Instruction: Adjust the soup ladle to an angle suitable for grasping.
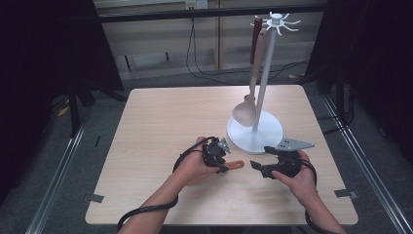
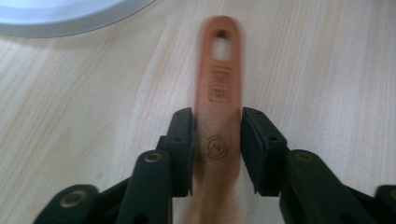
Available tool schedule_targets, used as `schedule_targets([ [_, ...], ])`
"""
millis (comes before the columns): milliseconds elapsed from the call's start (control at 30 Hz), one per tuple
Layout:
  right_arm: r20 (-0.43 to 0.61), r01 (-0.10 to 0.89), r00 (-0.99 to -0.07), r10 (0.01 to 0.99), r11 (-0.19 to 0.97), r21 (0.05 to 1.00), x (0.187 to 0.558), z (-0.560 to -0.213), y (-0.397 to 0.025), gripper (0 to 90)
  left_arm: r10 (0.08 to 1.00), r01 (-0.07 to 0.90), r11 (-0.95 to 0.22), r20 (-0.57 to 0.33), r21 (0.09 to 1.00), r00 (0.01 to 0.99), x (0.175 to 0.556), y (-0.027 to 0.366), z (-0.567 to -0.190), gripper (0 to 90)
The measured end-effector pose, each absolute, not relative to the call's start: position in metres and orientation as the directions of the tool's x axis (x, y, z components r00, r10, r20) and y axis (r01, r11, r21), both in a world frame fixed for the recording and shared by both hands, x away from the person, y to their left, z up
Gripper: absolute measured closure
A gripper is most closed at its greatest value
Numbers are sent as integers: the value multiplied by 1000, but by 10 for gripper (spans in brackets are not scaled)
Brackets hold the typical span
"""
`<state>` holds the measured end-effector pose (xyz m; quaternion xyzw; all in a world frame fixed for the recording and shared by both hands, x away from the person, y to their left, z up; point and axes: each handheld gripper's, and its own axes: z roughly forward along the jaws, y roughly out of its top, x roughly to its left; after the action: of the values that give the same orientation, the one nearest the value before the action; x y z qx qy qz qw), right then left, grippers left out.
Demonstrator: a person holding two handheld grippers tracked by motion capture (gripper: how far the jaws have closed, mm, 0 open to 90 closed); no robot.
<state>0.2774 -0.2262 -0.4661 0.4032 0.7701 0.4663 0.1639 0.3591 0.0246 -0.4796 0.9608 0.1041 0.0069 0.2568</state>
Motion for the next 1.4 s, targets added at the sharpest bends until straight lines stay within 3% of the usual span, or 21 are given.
schedule_targets([
  [100,130,468,-619,774,231,853,277,-466,-227,188,246,260,-825,-95,502,965,359,31,-480,661],
  [400,140,469,-628,765,229,853,279,-468,-222,189,313,366,-655,-203,661,928,360,64,-456,661],
  [733,160,464,-659,735,229,856,281,-470,-201,187,344,371,-511,-211,775,915,348,78,-434,661],
  [1067,210,466,-695,688,208,860,282,-476,-173,190,348,346,-487,-185,802,919,341,79,-422,661],
  [1400,243,418,-724,646,130,899,277,-472,-145,301,376,348,-453,-177,821,909,336,82,-416,660],
])
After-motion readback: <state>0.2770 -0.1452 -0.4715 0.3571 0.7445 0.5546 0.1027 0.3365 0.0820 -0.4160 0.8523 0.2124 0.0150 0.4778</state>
